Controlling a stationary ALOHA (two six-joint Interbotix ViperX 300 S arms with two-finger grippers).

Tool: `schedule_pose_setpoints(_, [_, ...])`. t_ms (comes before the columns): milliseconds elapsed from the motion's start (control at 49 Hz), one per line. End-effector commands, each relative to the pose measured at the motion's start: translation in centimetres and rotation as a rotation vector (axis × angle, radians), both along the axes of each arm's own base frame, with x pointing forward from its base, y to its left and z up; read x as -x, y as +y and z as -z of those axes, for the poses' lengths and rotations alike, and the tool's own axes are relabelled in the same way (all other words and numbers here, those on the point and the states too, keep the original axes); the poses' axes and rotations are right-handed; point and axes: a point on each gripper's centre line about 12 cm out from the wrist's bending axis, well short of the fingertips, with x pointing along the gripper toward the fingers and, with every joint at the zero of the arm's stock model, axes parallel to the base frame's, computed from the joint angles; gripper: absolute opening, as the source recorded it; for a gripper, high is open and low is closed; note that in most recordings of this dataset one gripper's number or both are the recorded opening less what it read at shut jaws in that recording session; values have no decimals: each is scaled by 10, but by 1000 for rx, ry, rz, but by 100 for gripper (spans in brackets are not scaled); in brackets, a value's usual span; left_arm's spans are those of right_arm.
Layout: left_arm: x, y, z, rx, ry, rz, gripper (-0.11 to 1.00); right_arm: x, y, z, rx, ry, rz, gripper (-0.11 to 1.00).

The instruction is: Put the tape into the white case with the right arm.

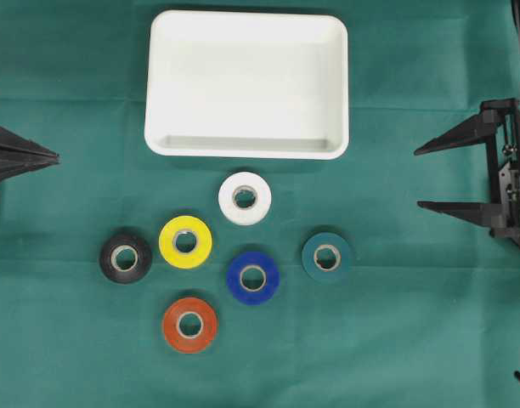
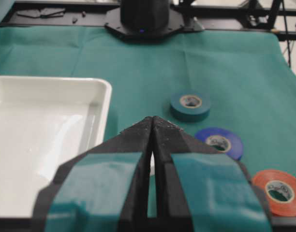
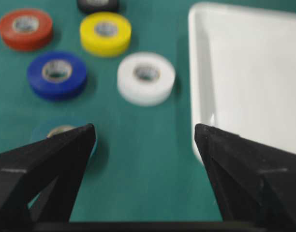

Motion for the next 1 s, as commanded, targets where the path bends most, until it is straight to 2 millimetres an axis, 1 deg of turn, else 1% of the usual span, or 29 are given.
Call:
schedule_pose_setpoints(0, [-2,-1,-5,3,-8,4,0,-2,0,-5,-25,25,11,66])
schedule_pose_setpoints(143, [-2,-1,-6,3,-5,4,0,1,0,2,-40,82,21,66])
schedule_pose_setpoints(469, [-2,-1,-4,6,0,3,0,0,2,2,-37,85,9,66])
schedule_pose_setpoints(653, [-2,-1,-2,6,9,3,0,-3,19,3,-38,70,-84,66])
schedule_pose_setpoints(755, [-2,-1,-2,6,12,5,0,-4,28,7,-37,71,-133,66])
schedule_pose_setpoints(980, [-2,-1,-2,6,12,5,0,-6,35,15,-32,105,-166,66])
